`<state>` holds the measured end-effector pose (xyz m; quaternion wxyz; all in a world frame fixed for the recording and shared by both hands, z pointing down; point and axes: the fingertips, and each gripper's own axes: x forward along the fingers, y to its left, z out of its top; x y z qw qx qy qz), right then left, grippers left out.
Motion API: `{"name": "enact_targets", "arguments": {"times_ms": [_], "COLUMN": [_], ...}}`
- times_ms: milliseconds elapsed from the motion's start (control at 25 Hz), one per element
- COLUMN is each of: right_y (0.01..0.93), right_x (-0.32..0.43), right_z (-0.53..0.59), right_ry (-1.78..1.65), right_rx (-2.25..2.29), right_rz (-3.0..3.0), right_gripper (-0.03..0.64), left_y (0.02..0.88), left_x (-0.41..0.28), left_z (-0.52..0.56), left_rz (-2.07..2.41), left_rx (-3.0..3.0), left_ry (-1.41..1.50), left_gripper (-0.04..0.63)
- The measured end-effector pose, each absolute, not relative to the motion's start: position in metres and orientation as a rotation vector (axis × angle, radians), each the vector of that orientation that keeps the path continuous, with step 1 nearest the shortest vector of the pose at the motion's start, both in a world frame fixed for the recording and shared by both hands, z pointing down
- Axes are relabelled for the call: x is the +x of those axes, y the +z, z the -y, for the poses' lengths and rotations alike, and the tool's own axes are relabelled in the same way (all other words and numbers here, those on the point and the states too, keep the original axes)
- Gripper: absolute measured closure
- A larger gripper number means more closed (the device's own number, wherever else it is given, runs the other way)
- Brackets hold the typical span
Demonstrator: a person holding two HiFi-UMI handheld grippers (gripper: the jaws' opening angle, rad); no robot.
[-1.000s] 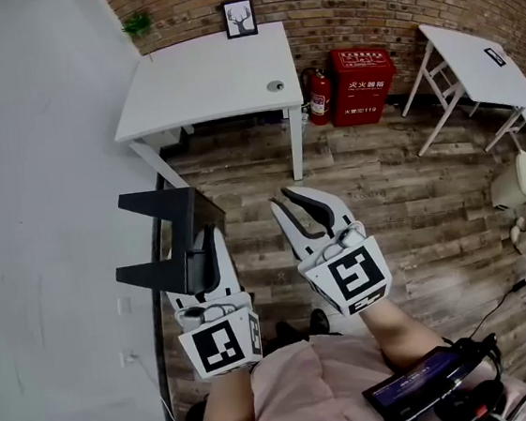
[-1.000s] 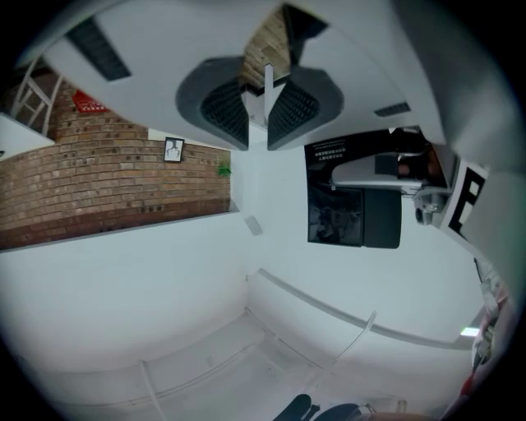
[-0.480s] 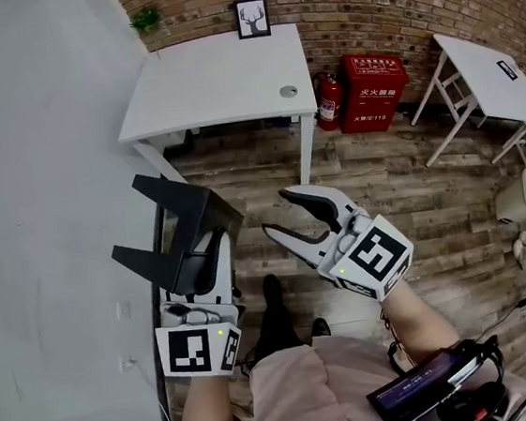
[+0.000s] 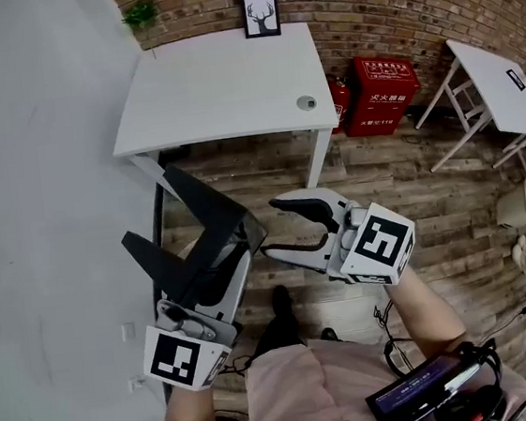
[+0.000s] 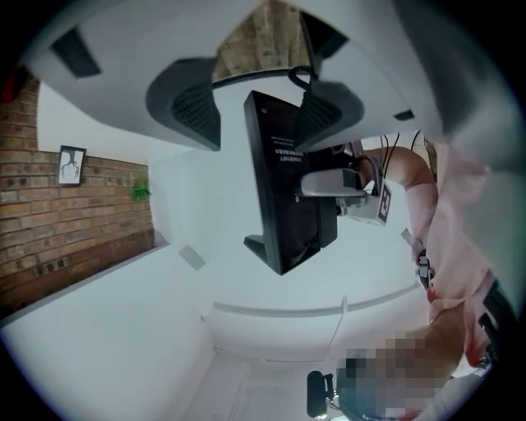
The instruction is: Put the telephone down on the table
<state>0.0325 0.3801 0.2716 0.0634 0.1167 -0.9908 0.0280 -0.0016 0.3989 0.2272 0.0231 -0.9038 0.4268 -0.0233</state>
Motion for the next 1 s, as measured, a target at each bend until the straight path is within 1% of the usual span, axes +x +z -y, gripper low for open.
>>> {"name": "enact_targets", "arguments": {"times_ms": [40,200,320,440,640,840,920,1000], "right_y": [0.273,0.279,0.276,0.270,0.267,0.277,0.280,0.283], "right_x": [0.026,0.000,-0.014,-0.026,-0.038,-0.042,-0.038,-0.035], "right_z": [-0.372,-0.346,-0.332,-0.322,-0.314,-0.300,-0.291,-0.285], "right_ry": [0.100,0.129,0.148,0.163,0.192,0.197,0.214,0.224], "right_rx": [0.334,0.249,0.176,0.079,-0.061,-0.064,-0.036,-0.031], "right_rz": [2.989,2.981,3.001,3.017,3.020,3.003,3.011,3.011], "right_gripper": [0.334,0.299,0.298,0.313,0.379,0.371,0.425,0.433], "left_y": [0.227,0.230,0.223,0.217,0.218,0.222,0.224,0.227], "left_x": [-0.004,-0.012,-0.024,-0.030,-0.030,-0.033,-0.029,-0.025], "left_z": [-0.391,-0.369,-0.349,-0.333,-0.311,-0.286,-0.280,-0.274], "left_rz": [-1.280,-1.114,-0.942,-0.785,-0.591,-0.494,-0.468,-0.437], "left_rx": [-2.819,-2.957,-2.993,-3.069,-3.122,-3.210,-3.226,-3.234], "left_ry": [-0.080,-0.098,-0.038,-0.012,-0.084,-0.038,-0.037,-0.054], "left_gripper": [0.434,0.434,0.434,0.434,0.434,0.434,0.434,0.434]}}
